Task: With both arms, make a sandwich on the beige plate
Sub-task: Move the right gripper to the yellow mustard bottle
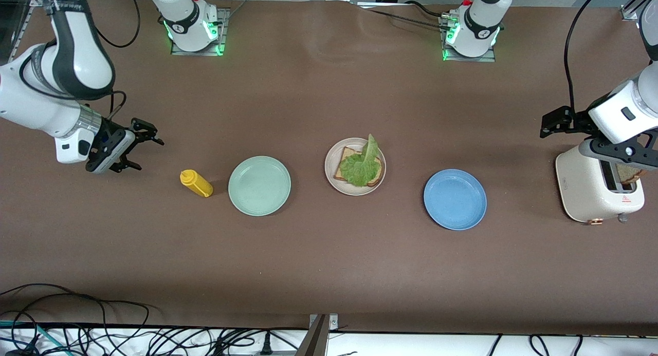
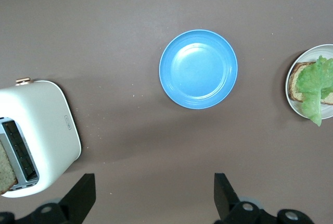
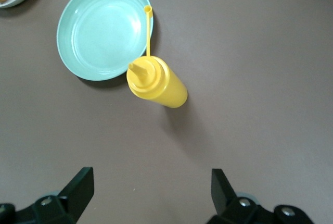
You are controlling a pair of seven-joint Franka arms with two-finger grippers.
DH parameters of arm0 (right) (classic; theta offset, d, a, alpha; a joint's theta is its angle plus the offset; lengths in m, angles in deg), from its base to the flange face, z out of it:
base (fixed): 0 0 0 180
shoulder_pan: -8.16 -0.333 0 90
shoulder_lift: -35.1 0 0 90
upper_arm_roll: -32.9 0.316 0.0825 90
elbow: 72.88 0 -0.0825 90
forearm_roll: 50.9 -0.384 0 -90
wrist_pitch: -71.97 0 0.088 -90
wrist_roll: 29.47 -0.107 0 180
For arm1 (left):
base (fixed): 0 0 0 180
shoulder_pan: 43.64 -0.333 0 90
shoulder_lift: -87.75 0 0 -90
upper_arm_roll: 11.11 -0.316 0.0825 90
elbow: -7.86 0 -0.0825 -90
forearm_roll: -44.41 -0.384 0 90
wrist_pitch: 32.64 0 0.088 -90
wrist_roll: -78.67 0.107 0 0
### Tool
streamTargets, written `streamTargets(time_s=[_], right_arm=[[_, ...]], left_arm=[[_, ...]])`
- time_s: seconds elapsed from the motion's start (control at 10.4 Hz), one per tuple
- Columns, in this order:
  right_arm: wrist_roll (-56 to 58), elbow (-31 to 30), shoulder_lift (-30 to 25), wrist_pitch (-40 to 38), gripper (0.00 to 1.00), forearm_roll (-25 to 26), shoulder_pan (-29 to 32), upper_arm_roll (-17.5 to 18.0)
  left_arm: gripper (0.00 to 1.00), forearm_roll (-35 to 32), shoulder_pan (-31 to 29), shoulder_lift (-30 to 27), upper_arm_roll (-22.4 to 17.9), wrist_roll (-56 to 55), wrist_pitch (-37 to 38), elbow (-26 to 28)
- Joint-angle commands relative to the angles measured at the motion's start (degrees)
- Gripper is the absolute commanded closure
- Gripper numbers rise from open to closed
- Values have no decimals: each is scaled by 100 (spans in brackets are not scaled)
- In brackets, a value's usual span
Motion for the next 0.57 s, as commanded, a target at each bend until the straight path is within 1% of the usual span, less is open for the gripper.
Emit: streamTargets(time_s=[0.0,0.19,0.38,0.48], right_arm=[[1240,4,383,153,0,-771,74,-113],[1866,22,699,390,0,-1149,74,-184],[2428,48,998,461,0,-1659,74,-184],[2736,100,1174,470,0,-1992,65,-184]], left_arm=[[0,-111,18,-99,2,-87,157,52],[0,-110,79,-81,11,-113,148,-1],[0,-111,79,-81,11,-122,148,-1],[0,-111,79,-90,11,-131,157,-1]])
